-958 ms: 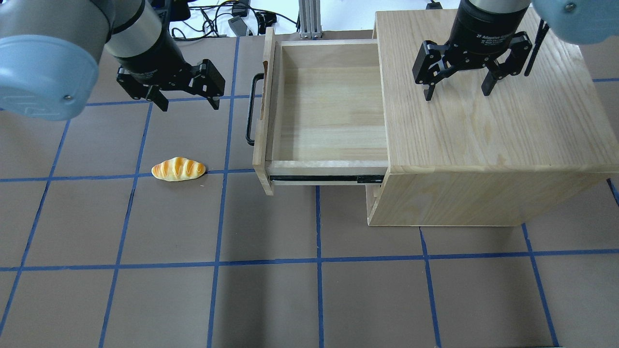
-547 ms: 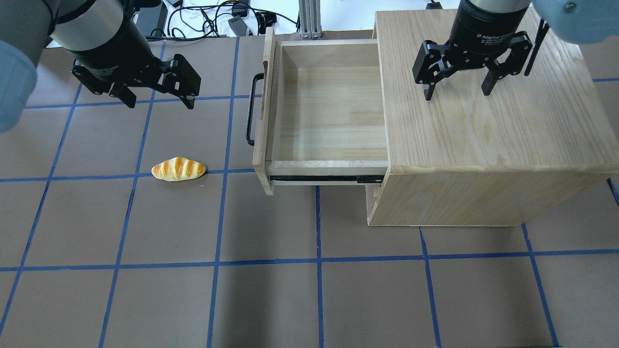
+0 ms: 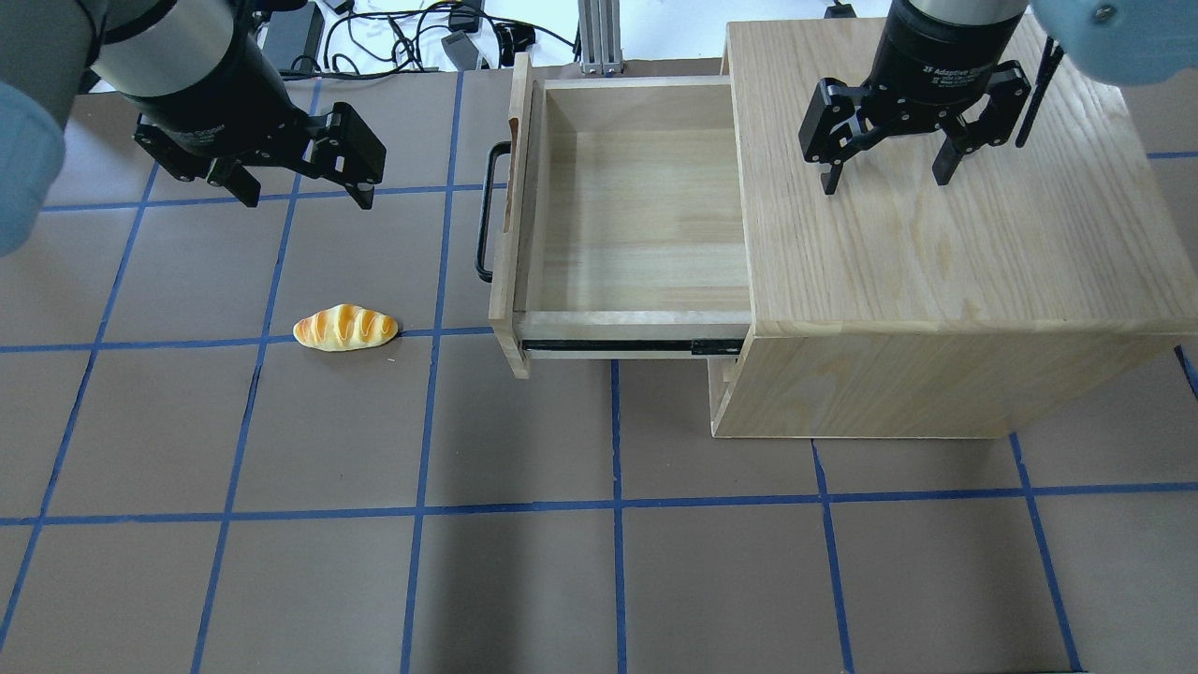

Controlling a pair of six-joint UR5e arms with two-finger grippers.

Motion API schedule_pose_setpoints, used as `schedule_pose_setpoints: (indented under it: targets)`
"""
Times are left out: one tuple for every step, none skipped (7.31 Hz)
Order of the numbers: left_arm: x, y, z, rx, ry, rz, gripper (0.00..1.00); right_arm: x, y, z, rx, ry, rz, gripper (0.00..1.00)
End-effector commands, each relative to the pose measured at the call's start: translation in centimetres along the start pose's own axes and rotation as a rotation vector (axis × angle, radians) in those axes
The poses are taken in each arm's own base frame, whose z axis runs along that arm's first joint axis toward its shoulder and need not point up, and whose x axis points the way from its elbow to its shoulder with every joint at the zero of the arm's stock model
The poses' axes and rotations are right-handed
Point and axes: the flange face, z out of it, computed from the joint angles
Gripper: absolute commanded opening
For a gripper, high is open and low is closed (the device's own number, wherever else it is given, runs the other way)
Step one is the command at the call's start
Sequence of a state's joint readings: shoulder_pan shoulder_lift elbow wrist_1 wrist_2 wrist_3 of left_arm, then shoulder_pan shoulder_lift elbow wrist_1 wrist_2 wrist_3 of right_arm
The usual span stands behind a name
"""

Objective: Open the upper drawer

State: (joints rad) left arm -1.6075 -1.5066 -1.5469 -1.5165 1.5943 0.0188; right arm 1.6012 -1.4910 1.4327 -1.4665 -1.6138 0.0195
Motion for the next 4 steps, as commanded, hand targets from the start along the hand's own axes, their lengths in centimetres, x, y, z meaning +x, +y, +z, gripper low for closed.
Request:
schedule_pose_setpoints:
  targets:
    - [-0.56,-0.25,0.14,-0.001,0.000,0.017,1.00,-0.01,0.00,0.00,0.000,0.000,0.000,1.00]
    - [-0.52,-0.27,0.07,0.000,0.005,0.018,1.00,-0.01,0.00,0.00,0.000,0.000,0.000,1.00]
    - [-0.37,0.06,-0.71,0.014,0.006,0.021,1.00,0.06,-0.02,0.00,0.000,0.000,0.002,1.00]
    - [-0.42,-0.25,-0.35,0.005,0.008,0.020,1.00,-0.01,0.00,0.00,0.000,0.000,0.000,1.00]
